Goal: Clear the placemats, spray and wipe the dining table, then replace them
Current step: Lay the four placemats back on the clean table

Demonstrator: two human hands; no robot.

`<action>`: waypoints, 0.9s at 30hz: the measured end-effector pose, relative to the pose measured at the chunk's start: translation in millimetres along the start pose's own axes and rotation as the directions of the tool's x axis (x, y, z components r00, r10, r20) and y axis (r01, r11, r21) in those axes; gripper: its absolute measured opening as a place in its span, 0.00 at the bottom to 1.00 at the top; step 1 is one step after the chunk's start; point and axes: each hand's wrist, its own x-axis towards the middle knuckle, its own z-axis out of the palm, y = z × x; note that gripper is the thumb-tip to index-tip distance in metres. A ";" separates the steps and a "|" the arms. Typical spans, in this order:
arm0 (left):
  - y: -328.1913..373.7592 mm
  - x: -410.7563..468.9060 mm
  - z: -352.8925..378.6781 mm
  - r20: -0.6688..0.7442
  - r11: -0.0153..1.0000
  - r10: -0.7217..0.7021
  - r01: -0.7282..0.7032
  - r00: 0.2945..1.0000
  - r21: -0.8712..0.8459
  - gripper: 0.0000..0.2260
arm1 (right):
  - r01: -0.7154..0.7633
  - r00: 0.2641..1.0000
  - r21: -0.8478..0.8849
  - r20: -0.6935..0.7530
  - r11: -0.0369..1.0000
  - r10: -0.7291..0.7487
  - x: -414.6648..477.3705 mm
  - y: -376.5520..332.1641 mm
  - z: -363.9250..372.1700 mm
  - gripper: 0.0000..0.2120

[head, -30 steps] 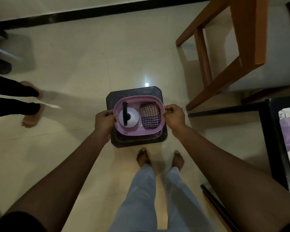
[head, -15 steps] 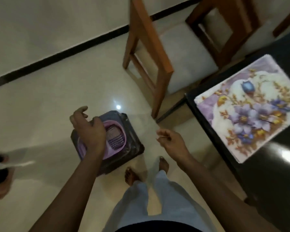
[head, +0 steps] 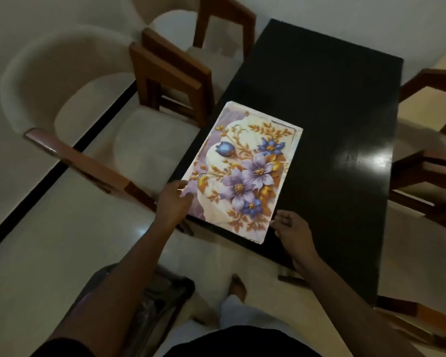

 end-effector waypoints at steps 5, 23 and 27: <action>3.9 18.9 23.1 0.100 0.961 -0.137 0.108 0.985 0.253 0.18 | -0.108 0.994 0.050 0.029 0.993 0.106 19.4 11.0 -3.3 0.25; 3.4 38.8 19.9 0.168 0.932 -0.349 0.322 0.922 0.165 0.07 | -0.112 0.993 0.144 0.040 0.983 0.107 17.2 14.2 18.5 0.13; 1.7 46.6 17.3 0.223 0.941 -0.319 0.281 0.921 0.186 0.06 | -0.057 0.998 0.229 0.035 0.972 0.050 8.6 5.1 12.2 0.10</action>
